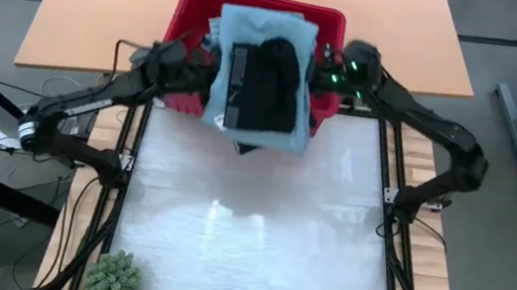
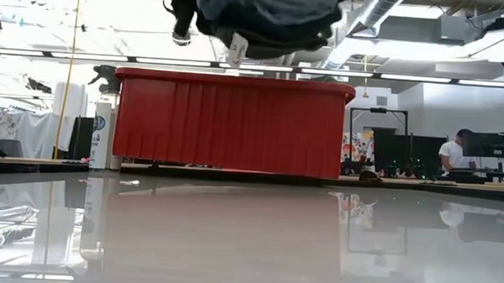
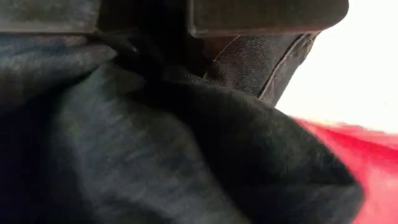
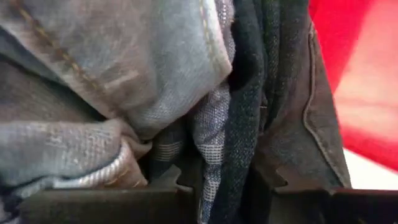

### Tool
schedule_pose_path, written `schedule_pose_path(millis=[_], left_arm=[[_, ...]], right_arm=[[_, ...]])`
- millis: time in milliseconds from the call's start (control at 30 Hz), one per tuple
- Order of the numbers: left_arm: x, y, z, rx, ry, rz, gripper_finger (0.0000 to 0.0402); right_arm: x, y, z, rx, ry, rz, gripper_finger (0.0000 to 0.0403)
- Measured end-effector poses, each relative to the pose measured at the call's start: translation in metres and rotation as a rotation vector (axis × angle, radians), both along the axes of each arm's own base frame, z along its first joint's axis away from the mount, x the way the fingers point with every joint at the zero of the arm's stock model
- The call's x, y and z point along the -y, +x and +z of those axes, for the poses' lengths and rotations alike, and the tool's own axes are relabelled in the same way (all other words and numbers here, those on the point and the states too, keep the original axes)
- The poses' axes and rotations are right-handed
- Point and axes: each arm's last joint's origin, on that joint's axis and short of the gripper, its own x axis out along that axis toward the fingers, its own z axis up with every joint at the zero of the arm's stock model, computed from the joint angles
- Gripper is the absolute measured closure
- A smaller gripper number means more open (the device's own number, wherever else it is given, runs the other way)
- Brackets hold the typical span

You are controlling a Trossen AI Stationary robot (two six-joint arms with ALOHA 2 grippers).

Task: Fold Laundry from Bin
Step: Put all the folded clothes into the red bin

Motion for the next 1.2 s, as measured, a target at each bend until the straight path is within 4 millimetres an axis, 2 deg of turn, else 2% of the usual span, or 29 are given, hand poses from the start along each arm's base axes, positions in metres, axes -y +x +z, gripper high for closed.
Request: schedule_pose_path(millis=[233,367,467,600,800,1000,1200], left_arm=[[-0.076,0.013,0.014,-0.017,0.020,0.118,0.0401],[-0.123,0.011,0.027,-0.018,0.050,0.157,0.0401],[-0.147,0.010,0.030,-0.072,0.030,0.167,0.0401],[-0.178,0.013,0.020,-0.162,0.007,0.194,0.0401],[-0.219,0.019,-0.023,-0.283,-0.019,0.220,0.0401],[-0.239,0.018,-0.063,-0.404,-0.113,0.215,0.0401],[-0.252,0.009,-0.083,-0.512,-0.116,0.208,0.0392]], right_arm=[[0.076,0.036,0.013,0.040,0.001,-0.025,0.0310],[0.121,0.042,0.022,0.056,-0.001,-0.052,0.0310],[0.149,0.042,0.019,0.025,0.028,-0.070,0.0310],[0.185,0.047,-0.001,0.006,0.079,-0.089,0.0310],[0.224,0.061,-0.050,-0.050,0.136,-0.121,0.0310],[0.245,0.069,-0.097,-0.129,0.226,-0.112,0.0314],[0.255,0.063,-0.121,-0.217,0.256,-0.107,0.0314]])
